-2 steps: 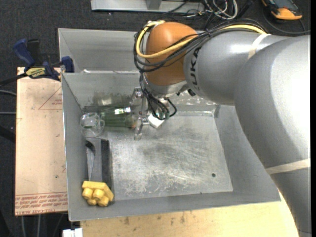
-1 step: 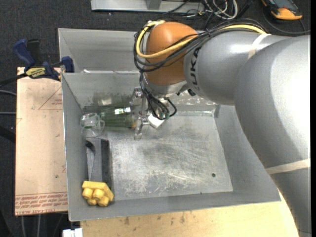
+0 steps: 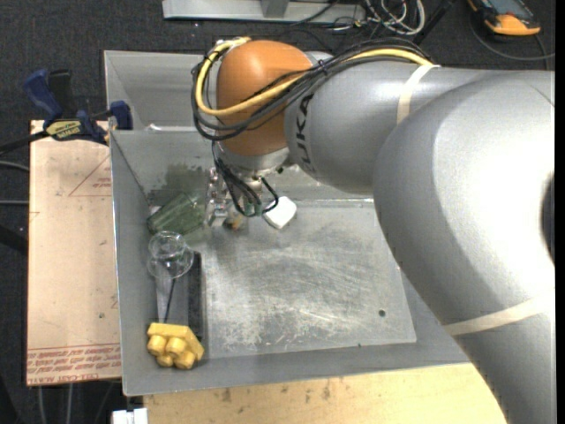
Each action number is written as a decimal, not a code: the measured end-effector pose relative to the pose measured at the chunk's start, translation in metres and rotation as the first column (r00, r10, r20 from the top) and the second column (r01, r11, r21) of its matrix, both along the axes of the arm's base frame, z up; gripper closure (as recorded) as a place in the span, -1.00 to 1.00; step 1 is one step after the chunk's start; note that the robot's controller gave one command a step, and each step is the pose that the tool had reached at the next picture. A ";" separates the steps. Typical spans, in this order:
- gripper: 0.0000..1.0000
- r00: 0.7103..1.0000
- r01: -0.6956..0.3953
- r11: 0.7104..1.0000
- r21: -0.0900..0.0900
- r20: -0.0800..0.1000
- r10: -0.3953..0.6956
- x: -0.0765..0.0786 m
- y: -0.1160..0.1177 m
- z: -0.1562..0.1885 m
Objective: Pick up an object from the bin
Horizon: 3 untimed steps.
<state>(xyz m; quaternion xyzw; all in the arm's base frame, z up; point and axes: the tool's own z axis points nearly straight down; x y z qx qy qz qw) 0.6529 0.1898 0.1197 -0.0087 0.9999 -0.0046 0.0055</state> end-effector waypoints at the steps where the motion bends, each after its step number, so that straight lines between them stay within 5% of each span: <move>1: -1.00 1.000 -0.002 1.000 0.009 -0.006 0.002 -0.003 0.005 -0.003; 2: -1.00 1.000 -0.003 1.000 0.009 -0.006 0.003 -0.003 0.006 -0.003; 3: -1.00 0.997 0.078 0.997 -0.001 0.012 -0.078 -0.015 0.017 -0.010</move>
Offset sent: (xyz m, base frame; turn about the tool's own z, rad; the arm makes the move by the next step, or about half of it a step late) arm 0.0000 0.0000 0.0000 0.0000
